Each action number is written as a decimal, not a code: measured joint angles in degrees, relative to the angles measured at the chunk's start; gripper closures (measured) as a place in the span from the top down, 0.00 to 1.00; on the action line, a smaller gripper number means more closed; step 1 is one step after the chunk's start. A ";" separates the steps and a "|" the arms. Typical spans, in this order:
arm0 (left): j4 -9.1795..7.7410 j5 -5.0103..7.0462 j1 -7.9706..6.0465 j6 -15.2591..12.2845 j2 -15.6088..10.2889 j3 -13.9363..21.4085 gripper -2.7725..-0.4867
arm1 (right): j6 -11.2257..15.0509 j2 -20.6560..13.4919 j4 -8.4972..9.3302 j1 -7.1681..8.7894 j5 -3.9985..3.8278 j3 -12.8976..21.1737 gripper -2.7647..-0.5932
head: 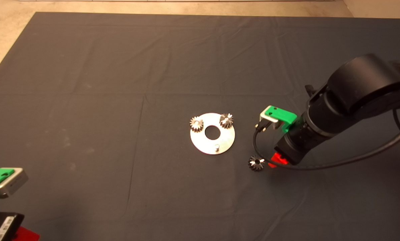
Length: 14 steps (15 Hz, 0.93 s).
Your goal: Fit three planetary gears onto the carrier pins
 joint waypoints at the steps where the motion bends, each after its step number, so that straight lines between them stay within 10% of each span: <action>1: 0.00 0.02 0.00 0.15 -0.25 0.00 0.43 | 0.16 -0.02 0.02 -0.80 -0.02 0.23 0.73; 8: -0.05 -0.05 0.00 0.59 -1.38 0.00 0.43 | 0.80 -0.09 -1.17 -4.62 -0.02 0.74 0.73; 14: -0.07 -0.05 0.00 0.67 -1.40 0.00 0.43 | -0.41 0.66 -8.28 -5.23 -0.04 0.77 0.73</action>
